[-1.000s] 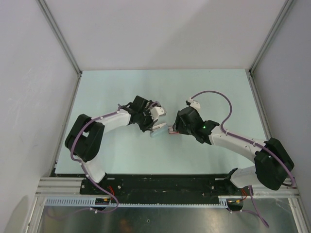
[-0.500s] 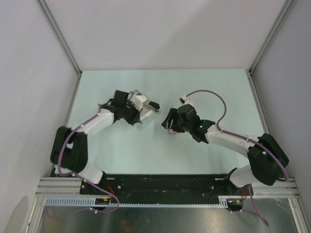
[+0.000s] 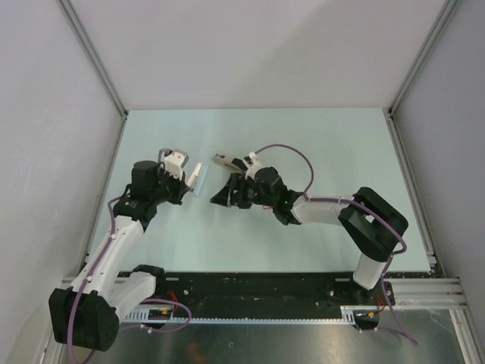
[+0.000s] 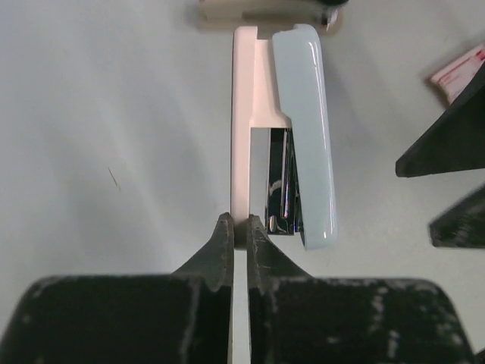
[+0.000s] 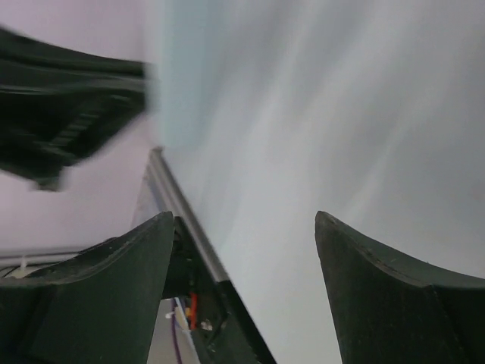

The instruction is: Unload the staples from the stapler

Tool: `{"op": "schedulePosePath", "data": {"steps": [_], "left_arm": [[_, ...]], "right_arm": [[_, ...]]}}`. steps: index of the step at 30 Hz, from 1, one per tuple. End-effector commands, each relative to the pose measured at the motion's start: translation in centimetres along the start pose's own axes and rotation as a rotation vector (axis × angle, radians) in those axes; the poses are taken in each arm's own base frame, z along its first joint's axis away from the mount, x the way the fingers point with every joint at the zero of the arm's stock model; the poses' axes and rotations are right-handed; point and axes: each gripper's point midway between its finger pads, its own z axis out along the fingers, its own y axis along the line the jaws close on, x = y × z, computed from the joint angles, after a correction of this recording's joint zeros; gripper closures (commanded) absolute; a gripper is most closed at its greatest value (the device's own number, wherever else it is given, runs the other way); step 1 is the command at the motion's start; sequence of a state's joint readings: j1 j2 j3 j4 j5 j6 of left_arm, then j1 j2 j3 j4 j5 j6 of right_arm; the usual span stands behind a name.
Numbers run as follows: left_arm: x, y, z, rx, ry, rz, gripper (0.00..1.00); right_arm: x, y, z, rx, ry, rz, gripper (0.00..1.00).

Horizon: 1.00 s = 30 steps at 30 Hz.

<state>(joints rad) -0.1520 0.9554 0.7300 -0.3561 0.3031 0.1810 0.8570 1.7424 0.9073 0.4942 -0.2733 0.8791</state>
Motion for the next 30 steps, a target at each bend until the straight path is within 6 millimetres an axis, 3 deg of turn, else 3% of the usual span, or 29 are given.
{"op": "schedulePosePath", "data": {"steps": [1,8,14,24,30], "left_arm": [[1.7,0.6,0.1,-0.063,0.033,-0.095,1.0],[1.2,0.4,-0.1,-0.054,0.035,-0.105,1.0],[0.5,0.4,-0.3,-0.061,0.021,-0.14,1.0],[0.1,1.7,0.0,-0.096,0.021,-0.179,1.0],[-1.3,0.7,-0.5,-0.035,-0.021,-0.182,1.0]], "right_arm": [[-3.0,9.1,0.5,-0.289,-0.106,-0.132,0.2],[-3.1,10.8,2.5,-0.319,-0.123,-0.173,0.2],[-1.4,10.4,4.9,-0.285,-0.062,-0.175,0.21],[-1.6,8.5,4.5,-0.173,-0.047,-0.183,0.23],[-2.1,7.8,4.9,-0.162,-0.06,-0.156,0.25]]}}
